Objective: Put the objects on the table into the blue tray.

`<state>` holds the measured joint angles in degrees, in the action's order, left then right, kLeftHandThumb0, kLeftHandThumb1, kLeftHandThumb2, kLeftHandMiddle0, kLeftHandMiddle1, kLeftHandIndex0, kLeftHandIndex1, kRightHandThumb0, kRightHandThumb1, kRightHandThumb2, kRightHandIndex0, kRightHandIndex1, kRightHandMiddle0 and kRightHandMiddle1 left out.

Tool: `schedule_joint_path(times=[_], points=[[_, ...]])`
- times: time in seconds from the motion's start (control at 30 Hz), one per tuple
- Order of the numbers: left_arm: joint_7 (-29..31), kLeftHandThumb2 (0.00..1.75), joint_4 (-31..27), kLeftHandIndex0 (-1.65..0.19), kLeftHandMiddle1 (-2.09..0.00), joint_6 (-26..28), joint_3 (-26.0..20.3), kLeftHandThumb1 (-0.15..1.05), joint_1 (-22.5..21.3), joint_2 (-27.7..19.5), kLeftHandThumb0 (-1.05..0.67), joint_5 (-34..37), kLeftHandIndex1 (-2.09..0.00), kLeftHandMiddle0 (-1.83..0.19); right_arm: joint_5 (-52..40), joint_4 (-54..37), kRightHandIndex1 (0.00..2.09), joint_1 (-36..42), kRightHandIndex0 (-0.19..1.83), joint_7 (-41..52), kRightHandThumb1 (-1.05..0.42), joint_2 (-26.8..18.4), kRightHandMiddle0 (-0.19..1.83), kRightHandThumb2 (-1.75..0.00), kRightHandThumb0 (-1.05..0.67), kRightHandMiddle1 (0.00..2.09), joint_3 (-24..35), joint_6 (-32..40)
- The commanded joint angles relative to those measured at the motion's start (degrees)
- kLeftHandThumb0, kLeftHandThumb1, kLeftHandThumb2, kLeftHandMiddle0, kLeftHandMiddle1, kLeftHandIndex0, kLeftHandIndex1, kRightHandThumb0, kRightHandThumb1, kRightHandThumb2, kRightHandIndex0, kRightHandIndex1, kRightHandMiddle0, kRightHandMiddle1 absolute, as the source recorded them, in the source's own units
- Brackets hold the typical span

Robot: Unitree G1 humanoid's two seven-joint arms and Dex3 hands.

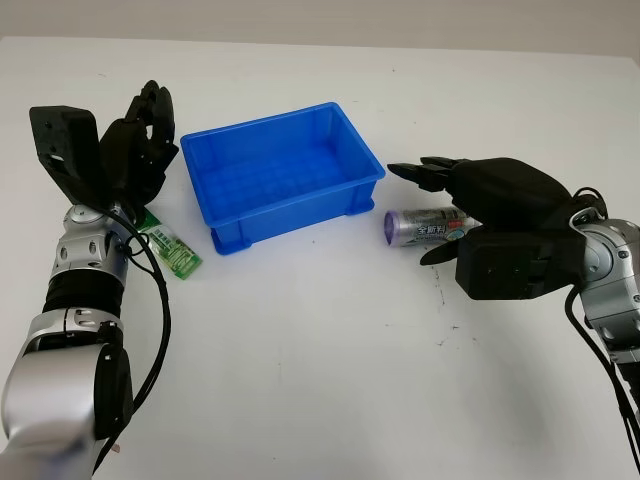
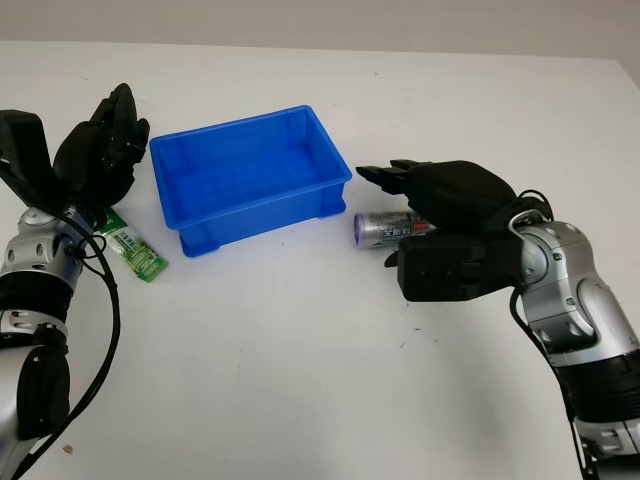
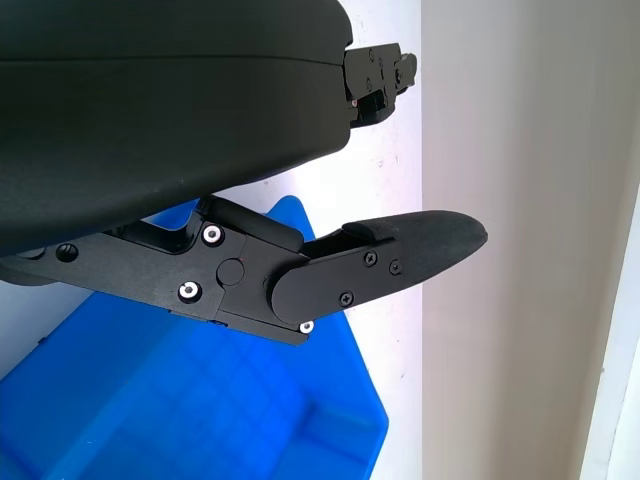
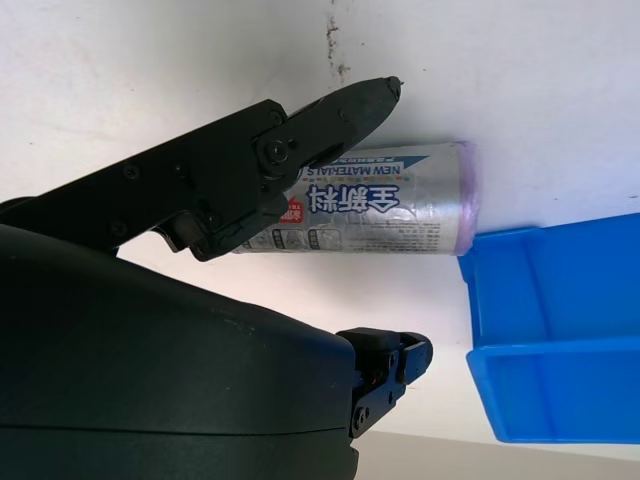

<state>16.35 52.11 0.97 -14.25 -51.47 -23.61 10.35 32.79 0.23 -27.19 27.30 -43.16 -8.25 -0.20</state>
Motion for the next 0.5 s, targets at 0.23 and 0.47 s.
schedule_joint_path(times=[0.23,0.47], points=[[0.3,0.64,0.5,0.12,-0.05,-0.8,0.2,1.05,-1.9,-1.1,-0.72,-0.4,-0.05,0.10,5.7,5.8,1.17,1.4,0.30,-11.7,-0.88,-0.5,0.63,-0.06,-0.39,0.21,-2.6,-10.7],[-0.1,0.64,0.2,0.11,-0.06,-0.7,0.3,1.05,-1.9,-1.3,-0.71,-0.6,-0.06,0.09,11.9,12.5,1.72,-0.6,0.59,-18.4,-0.94,-0.6,0.54,-0.06,-0.39,1.34,-5.7,-15.5]])
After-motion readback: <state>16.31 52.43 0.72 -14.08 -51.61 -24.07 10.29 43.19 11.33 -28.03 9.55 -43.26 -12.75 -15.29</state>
